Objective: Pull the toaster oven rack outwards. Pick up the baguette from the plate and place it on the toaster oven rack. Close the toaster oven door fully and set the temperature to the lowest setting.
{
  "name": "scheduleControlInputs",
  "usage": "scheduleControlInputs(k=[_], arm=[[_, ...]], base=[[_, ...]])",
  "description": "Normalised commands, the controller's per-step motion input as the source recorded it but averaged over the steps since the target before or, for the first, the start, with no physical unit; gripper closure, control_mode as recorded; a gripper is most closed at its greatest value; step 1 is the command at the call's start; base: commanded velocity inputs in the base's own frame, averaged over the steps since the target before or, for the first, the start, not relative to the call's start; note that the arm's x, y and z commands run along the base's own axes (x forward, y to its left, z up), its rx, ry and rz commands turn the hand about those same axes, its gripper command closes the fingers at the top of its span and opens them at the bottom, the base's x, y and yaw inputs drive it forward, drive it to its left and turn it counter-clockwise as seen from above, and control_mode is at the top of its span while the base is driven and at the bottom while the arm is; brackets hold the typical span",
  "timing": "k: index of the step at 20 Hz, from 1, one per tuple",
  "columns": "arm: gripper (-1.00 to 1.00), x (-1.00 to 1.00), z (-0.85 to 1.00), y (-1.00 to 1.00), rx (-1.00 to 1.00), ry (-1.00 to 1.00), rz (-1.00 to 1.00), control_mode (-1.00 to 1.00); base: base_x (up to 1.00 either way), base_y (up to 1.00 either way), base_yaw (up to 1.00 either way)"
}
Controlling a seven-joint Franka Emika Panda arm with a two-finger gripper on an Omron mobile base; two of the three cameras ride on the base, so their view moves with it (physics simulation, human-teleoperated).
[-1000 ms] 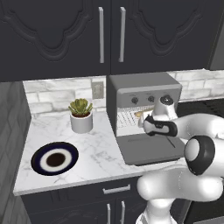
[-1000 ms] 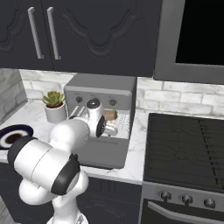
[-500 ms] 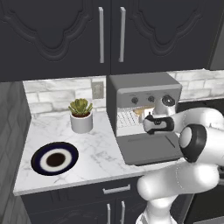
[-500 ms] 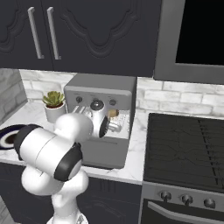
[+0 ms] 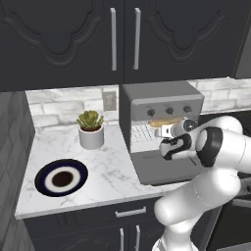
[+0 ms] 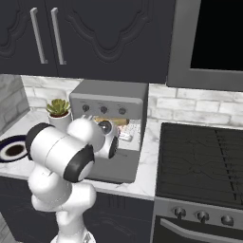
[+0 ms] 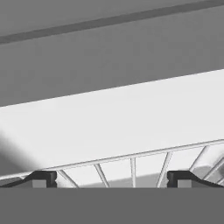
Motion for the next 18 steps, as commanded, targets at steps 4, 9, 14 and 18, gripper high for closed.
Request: scheduleControlInputs(k=[4, 9, 14, 18], arm=[[-1.00, 0.12, 0.04, -0.05, 0.00, -0.25, 0.00, -1.00], [-1.00, 0.00, 0.25, -0.16, 0.00, -0.20, 0.00, -1.00], [-1.00, -0.13, 0.48, -0.35, 0.00, -0.13, 0.00, -1.00], [-1.00, -0.41, 0.51, -0.59, -0.03, 0.00, 0.00, -1.00]], base=[[0.00, 0.00, 0.00], [0.00, 0.00, 0.00], [0.00, 0.00, 0.00], [0.00, 0.00, 0.00]])
